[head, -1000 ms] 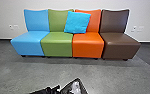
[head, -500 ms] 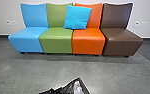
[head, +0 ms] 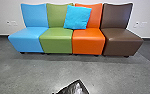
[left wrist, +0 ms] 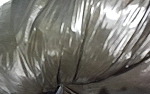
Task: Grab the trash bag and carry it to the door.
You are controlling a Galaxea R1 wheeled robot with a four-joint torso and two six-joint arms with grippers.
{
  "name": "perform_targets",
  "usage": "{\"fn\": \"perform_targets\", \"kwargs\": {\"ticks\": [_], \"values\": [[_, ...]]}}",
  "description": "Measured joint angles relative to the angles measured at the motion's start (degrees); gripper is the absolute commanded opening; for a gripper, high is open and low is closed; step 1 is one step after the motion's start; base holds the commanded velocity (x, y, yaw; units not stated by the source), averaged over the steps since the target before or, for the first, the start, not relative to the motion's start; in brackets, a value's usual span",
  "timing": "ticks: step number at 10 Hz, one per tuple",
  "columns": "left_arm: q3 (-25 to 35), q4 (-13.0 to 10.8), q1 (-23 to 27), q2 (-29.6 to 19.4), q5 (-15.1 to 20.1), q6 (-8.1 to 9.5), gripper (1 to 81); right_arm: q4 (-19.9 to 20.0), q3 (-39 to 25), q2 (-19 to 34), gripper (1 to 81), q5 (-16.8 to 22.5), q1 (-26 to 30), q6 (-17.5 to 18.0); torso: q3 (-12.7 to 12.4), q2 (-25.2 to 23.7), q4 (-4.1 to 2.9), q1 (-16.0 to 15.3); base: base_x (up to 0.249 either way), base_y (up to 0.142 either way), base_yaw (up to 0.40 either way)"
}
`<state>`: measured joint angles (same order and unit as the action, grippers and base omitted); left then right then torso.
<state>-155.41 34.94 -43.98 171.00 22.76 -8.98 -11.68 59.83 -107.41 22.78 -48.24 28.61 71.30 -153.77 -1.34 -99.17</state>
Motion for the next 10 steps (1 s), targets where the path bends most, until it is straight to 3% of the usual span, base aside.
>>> {"fn": "perform_targets", "kwargs": {"ticks": [2,6,7,10], "values": [[0.0,0.0,-1.3,0.8,-3.5,-0.18,81.1,-0.1,0.0,-0.3,81.1,0.2,-0.1,0.0,0.0,0.0,0.0,0.0,0.0,0.0,0.0],[0.0,0.0,-1.3,0.6,-3.1,-0.18,81.1,-0.1,0.0,-0.3,81.1,0.2,-0.7,0.0,0.0,0.0,0.0,0.0,0.0,0.0,0.0],[0.1,0.0,-1.3,0.4,-2.8,0.06,1.0,-0.1,0.0,-0.3,81.1,0.2,-0.8,0.0,0.0,0.0,0.0,0.0,0.0,0.0,0.0],[0.1,-0.2,-1.6,0.2,-2.4,0.0,1.0,-0.2,0.0,-0.3,81.1,0.2,-0.8,0.0,0.0,0.0,0.0,0.0,0.0,0.0,0.0]]}}
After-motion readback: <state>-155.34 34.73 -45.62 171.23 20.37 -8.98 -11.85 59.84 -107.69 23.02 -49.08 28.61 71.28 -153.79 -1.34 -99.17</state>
